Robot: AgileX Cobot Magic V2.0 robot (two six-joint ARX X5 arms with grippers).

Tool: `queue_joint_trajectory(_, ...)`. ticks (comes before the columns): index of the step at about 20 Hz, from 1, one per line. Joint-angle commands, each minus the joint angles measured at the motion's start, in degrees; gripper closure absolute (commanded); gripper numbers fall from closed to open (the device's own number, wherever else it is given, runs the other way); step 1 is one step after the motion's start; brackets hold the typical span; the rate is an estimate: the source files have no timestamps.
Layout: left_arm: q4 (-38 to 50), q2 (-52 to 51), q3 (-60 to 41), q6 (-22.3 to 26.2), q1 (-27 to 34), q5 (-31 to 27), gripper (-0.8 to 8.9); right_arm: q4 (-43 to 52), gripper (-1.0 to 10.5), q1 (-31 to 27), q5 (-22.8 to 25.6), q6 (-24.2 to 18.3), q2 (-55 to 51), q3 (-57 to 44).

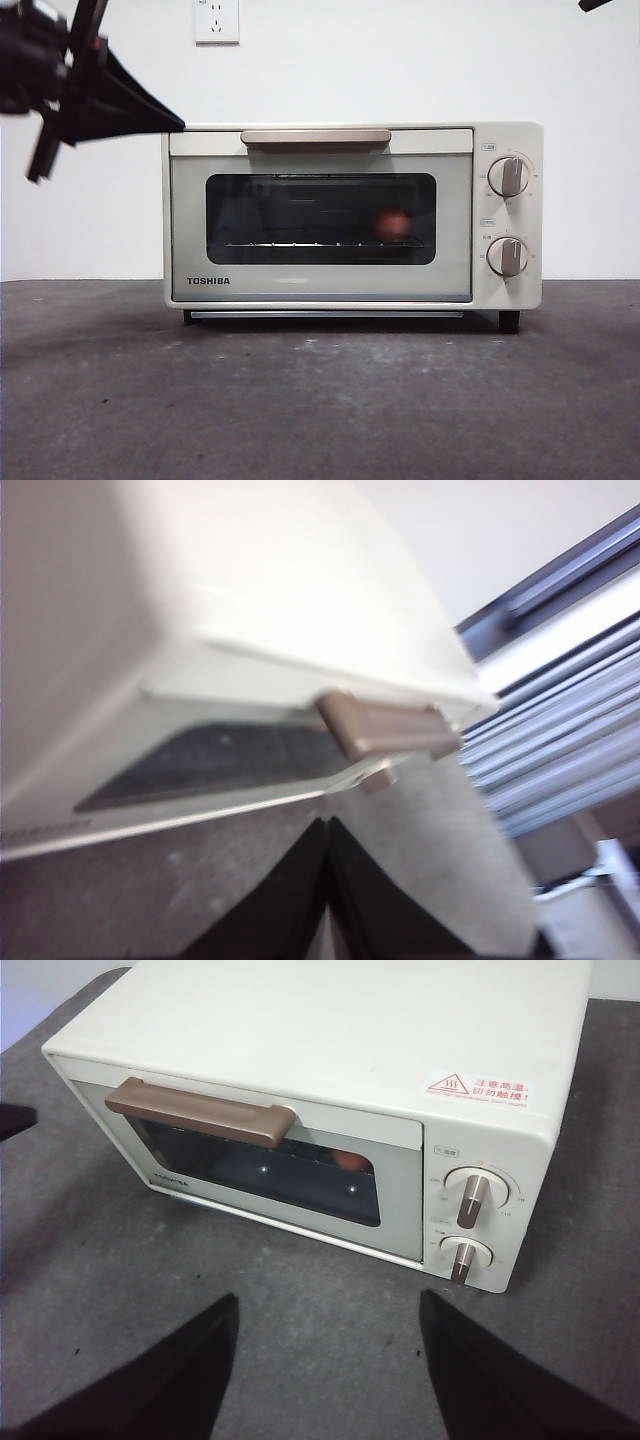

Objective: Eggoven

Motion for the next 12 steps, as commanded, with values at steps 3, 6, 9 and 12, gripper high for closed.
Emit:
queue_joint_trajectory(3,-15.2,-10.9,0.6,13.0,-5.5,-12.3,8.08,0.9,6.9,0.4,-2.4,-0.7,0.4,-0.7)
queue_joint_trajectory(6,-20.3,-16.2,0.6,14.3,-8.2,-18.3,8.08,4.8,7.4,0.7,-4.3,-0.7,0.3,-4.3)
queue_joint_trajectory(9,-23.9,-20.7,0.6,15.7,-10.3,-23.4,8.08,11.6,8.3,1.4,-6.2,-0.7,0.1,-9.4)
queue_joint_trajectory(12,-27.1,-23.8,0.6,17.0,-11.7,-27.1,8.08,21.9,9.5,3.0,-6.3,-0.7,-0.9,-16.0)
